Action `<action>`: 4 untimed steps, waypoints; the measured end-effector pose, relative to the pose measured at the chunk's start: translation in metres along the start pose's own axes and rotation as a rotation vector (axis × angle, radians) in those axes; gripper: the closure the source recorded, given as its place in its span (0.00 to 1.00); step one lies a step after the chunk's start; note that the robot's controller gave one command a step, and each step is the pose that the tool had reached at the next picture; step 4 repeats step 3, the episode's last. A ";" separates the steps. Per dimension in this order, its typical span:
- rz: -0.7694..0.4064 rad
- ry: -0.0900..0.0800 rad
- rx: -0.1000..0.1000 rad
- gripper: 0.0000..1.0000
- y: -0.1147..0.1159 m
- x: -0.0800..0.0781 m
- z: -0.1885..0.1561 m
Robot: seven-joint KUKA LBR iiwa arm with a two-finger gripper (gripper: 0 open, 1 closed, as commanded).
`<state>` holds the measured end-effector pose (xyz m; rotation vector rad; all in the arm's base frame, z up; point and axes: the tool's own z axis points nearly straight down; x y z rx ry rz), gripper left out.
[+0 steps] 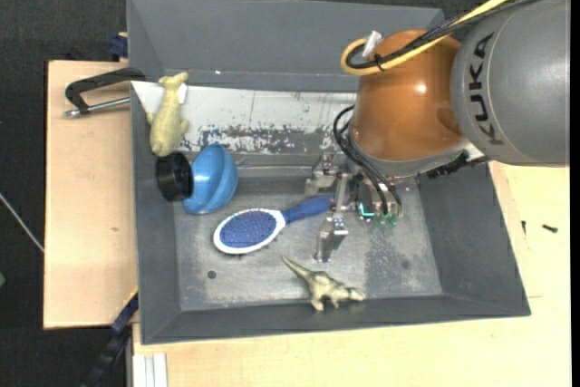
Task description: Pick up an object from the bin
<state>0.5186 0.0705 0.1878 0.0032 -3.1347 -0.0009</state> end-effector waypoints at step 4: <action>-0.099 -0.020 0.000 1.00 -0.001 -0.075 -0.023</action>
Offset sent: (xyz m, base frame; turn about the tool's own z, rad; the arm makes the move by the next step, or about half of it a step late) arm 0.0733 -0.0027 -0.1178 -0.0558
